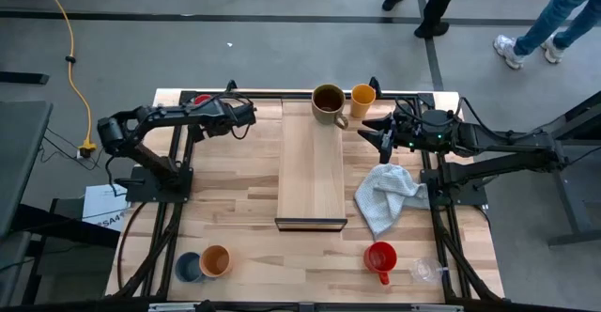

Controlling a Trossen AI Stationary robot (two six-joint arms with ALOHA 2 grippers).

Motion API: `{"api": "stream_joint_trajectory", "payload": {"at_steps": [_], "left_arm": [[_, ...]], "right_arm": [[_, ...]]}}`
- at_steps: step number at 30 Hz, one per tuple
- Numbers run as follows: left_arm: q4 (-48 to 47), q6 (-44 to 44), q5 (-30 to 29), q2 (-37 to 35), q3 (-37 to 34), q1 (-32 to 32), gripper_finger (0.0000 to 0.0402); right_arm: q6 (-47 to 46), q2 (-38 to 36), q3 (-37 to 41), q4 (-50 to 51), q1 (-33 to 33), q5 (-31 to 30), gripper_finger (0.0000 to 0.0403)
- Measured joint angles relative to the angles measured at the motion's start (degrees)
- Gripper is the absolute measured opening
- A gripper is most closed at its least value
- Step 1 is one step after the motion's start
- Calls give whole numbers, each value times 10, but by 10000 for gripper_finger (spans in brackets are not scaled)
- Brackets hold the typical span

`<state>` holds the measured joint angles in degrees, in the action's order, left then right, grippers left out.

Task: Stack small to large cups/mugs on shelf
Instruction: Put the red patterned mug on the shelf

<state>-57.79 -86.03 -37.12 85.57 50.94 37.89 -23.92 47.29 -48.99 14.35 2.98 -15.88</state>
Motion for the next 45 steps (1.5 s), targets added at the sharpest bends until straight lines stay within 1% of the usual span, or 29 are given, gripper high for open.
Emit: {"api": "stream_joint_trajectory", "payload": {"at_steps": [5,10,14,18,22,26,29,33,35,39,42,45], "left_arm": [[1,72,4,-72,0,0,45],[5,174,40,-169,14,-14,45],[10,235,74,-233,60,-41,45],[11,268,96,-253,140,-87,45],[15,286,99,-229,226,-145,45],[14,302,95,-173,291,-199,45],[8,322,111,-124,323,-226,45],[8,336,147,-60,342,-238,45],[8,344,147,-29,345,-237,45],[7,348,123,15,346,-236,45],[11,348,97,28,346,-236,52],[26,348,90,29,346,-236,56]], "right_arm": [[0,0,0,0,0,0,181],[0,0,0,0,0,0,181],[0,0,0,0,0,-2,181],[0,0,0,0,0,-4,181],[0,0,0,0,0,-5,181],[0,0,0,0,0,-19,181],[0,0,0,0,0,-22,181],[-5,0,0,0,0,-22,181],[-6,0,0,0,0,-22,181],[-15,0,0,-1,0,-22,181],[-16,0,0,-1,0,-22,181],[-16,0,0,0,0,-22,181]]}}
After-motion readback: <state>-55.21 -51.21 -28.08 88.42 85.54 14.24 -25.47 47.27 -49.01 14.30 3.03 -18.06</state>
